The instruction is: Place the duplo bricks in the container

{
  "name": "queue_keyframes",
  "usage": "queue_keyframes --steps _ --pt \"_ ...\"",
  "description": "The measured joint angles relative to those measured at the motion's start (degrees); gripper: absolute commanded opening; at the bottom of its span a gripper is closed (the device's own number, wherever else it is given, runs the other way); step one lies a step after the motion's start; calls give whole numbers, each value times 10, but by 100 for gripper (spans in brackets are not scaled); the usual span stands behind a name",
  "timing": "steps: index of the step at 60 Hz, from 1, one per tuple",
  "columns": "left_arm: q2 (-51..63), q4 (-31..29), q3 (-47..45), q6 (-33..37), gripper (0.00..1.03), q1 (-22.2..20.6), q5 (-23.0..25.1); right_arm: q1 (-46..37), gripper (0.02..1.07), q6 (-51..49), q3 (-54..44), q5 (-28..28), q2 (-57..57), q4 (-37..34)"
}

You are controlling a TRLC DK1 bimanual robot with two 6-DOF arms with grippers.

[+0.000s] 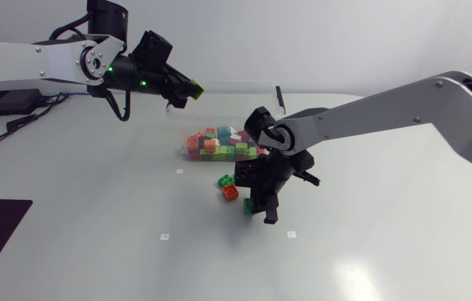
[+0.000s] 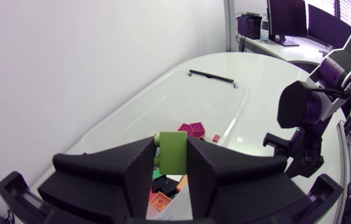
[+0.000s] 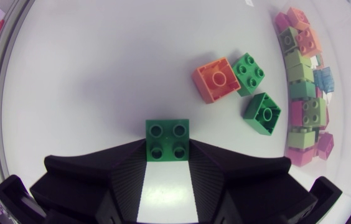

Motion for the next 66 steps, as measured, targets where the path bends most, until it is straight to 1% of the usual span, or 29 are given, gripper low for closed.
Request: queue_keyframes --steps 12,14,18,19,20,21,22,23,24,25,26,27,28,42,54,66 --pt "25 0 26 -9 24 0 -15 0 31 13 -20 -19 -85 -27" --pt "28 0 30 -10 28 0 -21 0 31 15 -20 -23 -98 -33" --pt "36 0 39 -10 42 -1 -30 0 31 21 -20 -30 -122 -42" --pt "39 0 41 -10 44 -1 -32 0 31 24 -20 -32 -128 -45" --pt "42 1 43 -10 50 -2 -35 0 31 26 -20 -34 -134 -49" --pt "44 1 45 -10 59 -2 -36 0 31 26 -20 -35 -139 -52" --pt "46 3 46 -10 63 -2 -39 0 31 28 -19 -37 -144 -55" --pt "48 4 47 -10 75 -2 -43 0 31 28 -19 -38 -147 -57" --pt "50 5 47 -10 81 -3 -45 0 31 29 -18 -39 -151 -60" --pt "52 5 47 -10 86 -3 -47 0 31 31 -17 -42 -153 -63" --pt "53 5 47 -10 89 -4 -50 0 31 35 -16 -45 -156 -67" --pt "54 5 47 -10 96 -5 -52 0 31 35 -14 -46 -159 -70" --pt "55 5 47 -10 98 -5 -54 -1 31 38 -12 -47 -162 -73" --pt "52 9 37 -10 98 -10 -60 -11 31 61 37 -59 -171 -81" --pt "-15 7 -46 17 98 -14 -59 -24 31 99 80 -62 -171 -62" --pt "-93 -14 -115 78 98 -24 -28 -37 31 143 135 -62 -156 -28"
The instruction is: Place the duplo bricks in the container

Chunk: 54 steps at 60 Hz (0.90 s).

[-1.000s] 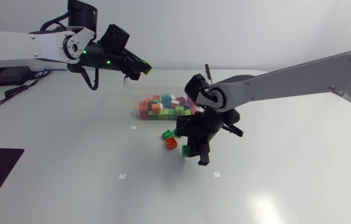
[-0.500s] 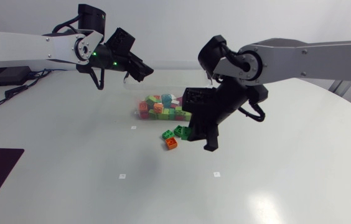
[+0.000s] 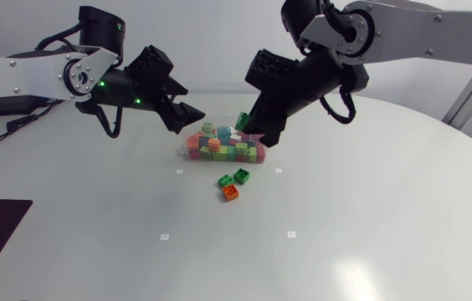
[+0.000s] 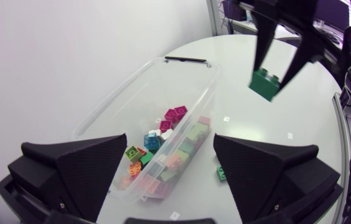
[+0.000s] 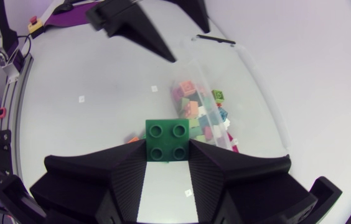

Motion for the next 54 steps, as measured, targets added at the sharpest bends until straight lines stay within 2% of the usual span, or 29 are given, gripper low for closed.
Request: queue_keyframes --steps 11,23,36,54 --pt "-10 -30 -43 65 98 -6 24 -14 31 41 40 0 27 33" --pt "-8 -54 -79 124 98 -27 28 -30 31 88 79 0 66 73" --pt "39 -53 -87 143 98 -43 28 -49 31 132 142 6 111 96" --pt "105 -52 -100 144 98 -57 27 -54 32 167 210 44 188 118"
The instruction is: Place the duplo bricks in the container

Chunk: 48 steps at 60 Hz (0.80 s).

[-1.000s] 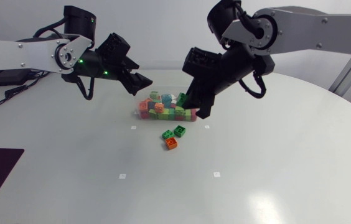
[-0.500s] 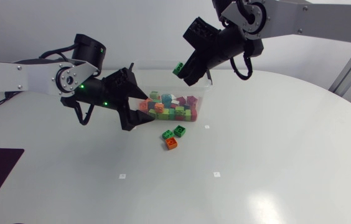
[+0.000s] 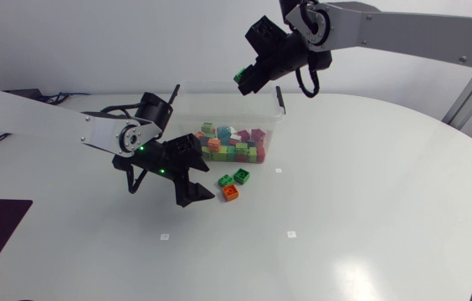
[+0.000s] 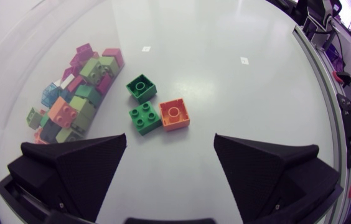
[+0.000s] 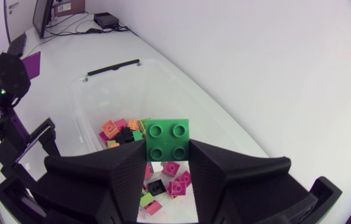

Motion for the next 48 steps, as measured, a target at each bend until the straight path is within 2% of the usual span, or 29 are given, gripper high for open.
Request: queue_keyframes --steps 2,4,5,6,8,9,22,30,48 --pt "3 4 -3 0 98 -2 -1 0 38 2 5 4 10 0" --pt "6 12 -7 -2 98 -4 -2 0 55 5 10 7 19 0" --pt "7 17 -10 -2 98 -5 -2 0 68 7 12 8 23 0" --pt "9 22 -12 -3 98 -6 -2 0 75 7 14 12 27 0" --pt "12 34 -17 -6 98 -9 -3 0 97 11 15 18 33 1" --pt "13 39 -20 -7 98 -10 -5 0 103 13 15 20 35 1" --pt "38 128 -65 -39 98 -28 -12 0 103 28 12 33 41 27" --pt "57 176 -75 -64 98 -31 -12 0 103 30 -33 35 15 52" --pt "91 224 -67 -115 98 -33 -7 0 103 32 -157 37 -83 96"
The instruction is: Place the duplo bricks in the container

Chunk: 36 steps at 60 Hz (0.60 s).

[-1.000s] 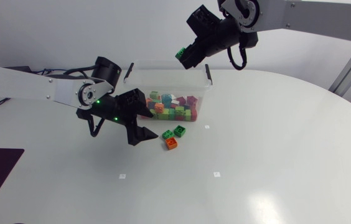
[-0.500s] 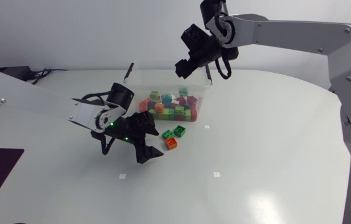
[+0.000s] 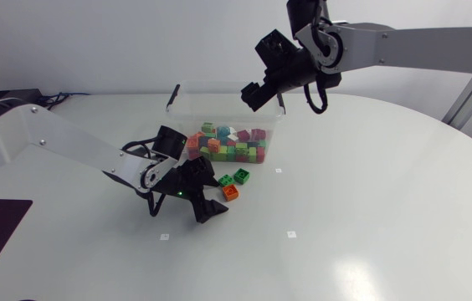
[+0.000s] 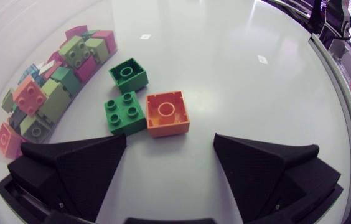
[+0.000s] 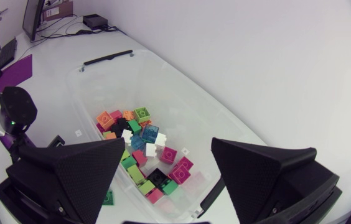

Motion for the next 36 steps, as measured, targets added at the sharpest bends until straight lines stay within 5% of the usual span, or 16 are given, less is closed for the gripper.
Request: queue_keyframes --steps 11,27,36 --pt "16 18 13 -27 98 -3 3 0 103 2 -70 0 -45 26" --pt "24 21 22 -42 84 -3 6 -11 103 2 -141 0 -76 41" --pt "25 21 22 -42 47 -7 6 -15 103 2 -161 0 -93 54"
